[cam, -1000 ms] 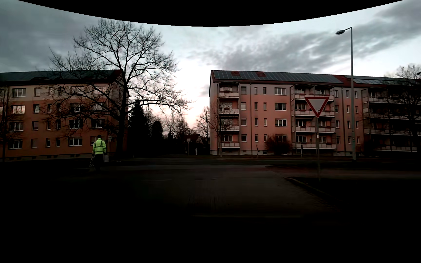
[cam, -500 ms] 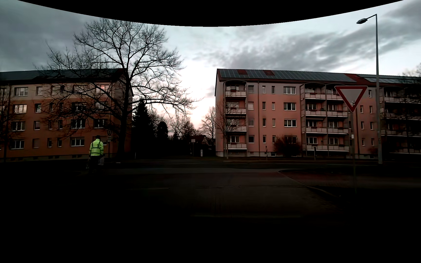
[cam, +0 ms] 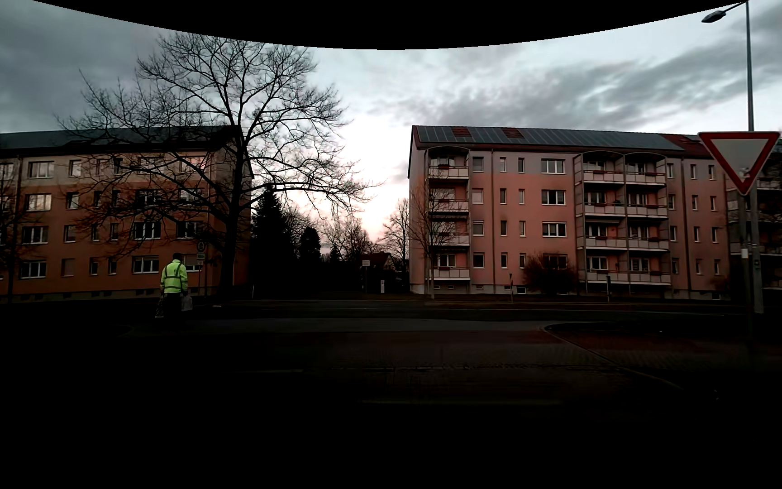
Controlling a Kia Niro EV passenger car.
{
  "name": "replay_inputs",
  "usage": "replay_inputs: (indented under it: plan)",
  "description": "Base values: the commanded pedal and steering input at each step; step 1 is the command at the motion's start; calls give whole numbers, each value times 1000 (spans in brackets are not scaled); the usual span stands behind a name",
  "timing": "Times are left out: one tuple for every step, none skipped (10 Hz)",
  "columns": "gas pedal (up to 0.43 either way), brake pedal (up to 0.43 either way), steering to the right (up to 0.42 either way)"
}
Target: Follow the waypoints while adhering to traffic rules and regulations
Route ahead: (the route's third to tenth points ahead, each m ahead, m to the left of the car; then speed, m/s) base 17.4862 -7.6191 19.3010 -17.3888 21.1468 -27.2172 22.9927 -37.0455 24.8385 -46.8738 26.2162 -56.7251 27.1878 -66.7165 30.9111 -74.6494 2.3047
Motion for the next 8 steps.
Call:
replay_inputs:
  plan:
    - [0, 189, -69]
    - [0, 195, -69]
    - [0, 201, -69]
    - [0, 201, -69]
    - [0, 201, -69]
    - [0, 201, -69]
    - [0, 201, -69]
    - [0, 201, -69]
